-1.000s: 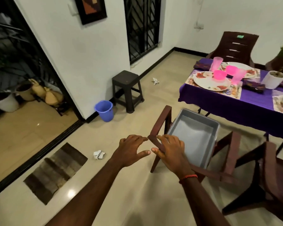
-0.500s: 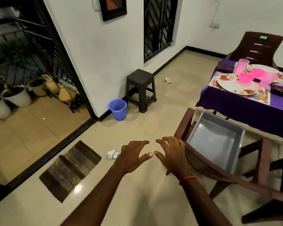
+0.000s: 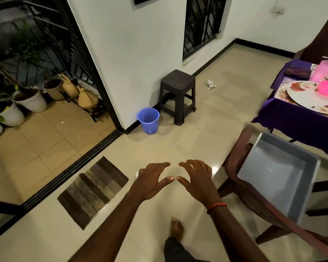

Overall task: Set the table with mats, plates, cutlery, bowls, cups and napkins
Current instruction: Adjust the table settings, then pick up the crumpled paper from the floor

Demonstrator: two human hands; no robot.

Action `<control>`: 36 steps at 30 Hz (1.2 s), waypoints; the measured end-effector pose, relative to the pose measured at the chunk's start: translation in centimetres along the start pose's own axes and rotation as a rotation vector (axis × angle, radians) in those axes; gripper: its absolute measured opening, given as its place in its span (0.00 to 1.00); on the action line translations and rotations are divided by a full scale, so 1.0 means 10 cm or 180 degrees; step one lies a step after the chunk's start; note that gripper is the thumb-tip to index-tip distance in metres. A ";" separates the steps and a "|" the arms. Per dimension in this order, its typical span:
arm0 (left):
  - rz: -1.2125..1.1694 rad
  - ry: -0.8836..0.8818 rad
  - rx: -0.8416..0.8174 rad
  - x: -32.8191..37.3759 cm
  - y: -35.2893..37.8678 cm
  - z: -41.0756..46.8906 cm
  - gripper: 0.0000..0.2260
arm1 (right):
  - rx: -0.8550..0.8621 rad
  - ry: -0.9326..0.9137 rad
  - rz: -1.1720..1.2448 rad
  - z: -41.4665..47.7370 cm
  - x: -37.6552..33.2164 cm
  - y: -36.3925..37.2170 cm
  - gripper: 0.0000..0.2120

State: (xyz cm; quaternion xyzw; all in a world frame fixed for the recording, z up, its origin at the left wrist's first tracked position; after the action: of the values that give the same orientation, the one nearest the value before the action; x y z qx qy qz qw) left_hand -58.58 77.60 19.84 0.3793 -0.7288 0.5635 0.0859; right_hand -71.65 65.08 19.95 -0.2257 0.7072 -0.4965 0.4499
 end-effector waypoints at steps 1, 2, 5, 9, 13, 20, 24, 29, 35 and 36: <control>-0.0019 -0.0045 -0.0004 -0.10 -0.06 0.10 0.30 | -0.0041 0.0014 0.0052 0.17 0.02 0.05 0.23; -0.0041 -0.0092 -0.0015 -0.19 -0.12 0.17 0.30 | -0.0090 0.0028 0.0100 0.30 0.04 0.10 0.23; -0.0133 -0.0217 -0.0057 -0.47 -0.27 0.42 0.34 | -0.0242 0.0010 0.0237 0.72 0.06 0.21 0.24; -0.0322 -0.0415 -0.0029 -0.85 -0.48 0.78 0.39 | -0.0466 -0.0078 0.0445 1.25 0.02 0.39 0.25; -0.0442 -0.0549 -0.0008 -1.13 -0.60 1.06 0.41 | -0.0685 -0.0071 0.0568 1.63 -0.01 0.59 0.25; -0.0647 -0.0718 -0.0351 -1.68 -0.57 1.67 0.39 | -0.0960 0.0013 0.0790 2.29 0.00 1.05 0.25; -0.0810 -0.0758 -0.0553 -2.10 -0.49 2.09 0.37 | -0.1114 0.0197 0.0861 2.70 0.05 1.37 0.26; -0.0824 -0.0748 -0.0921 -2.63 -0.34 2.54 0.40 | -0.1332 0.0489 0.0905 3.22 0.12 1.76 0.26; -0.0920 -0.0799 -0.1011 -3.38 -0.13 3.06 0.43 | -0.1414 0.0804 0.1146 3.71 0.25 2.38 0.26; -0.1002 -0.0822 -0.1040 -3.54 -0.02 3.17 0.42 | -0.1462 0.0888 0.1258 3.80 0.29 2.57 0.27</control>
State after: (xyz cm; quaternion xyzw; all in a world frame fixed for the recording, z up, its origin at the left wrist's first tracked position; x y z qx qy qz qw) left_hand -24.15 65.65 -10.62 0.5379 -0.7471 0.3649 0.1389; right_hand -37.09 54.28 -8.45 -0.1095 0.8856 -0.2533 0.3737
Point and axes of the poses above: each hand's wrist, its own z-axis towards the middle knuckle, its own y-axis out of the palm, x = y × z, the point moved 7 cm from there along z, towards the middle knuckle, and after that the axes turned 11 degrees about -x, right-handed, at the moved point
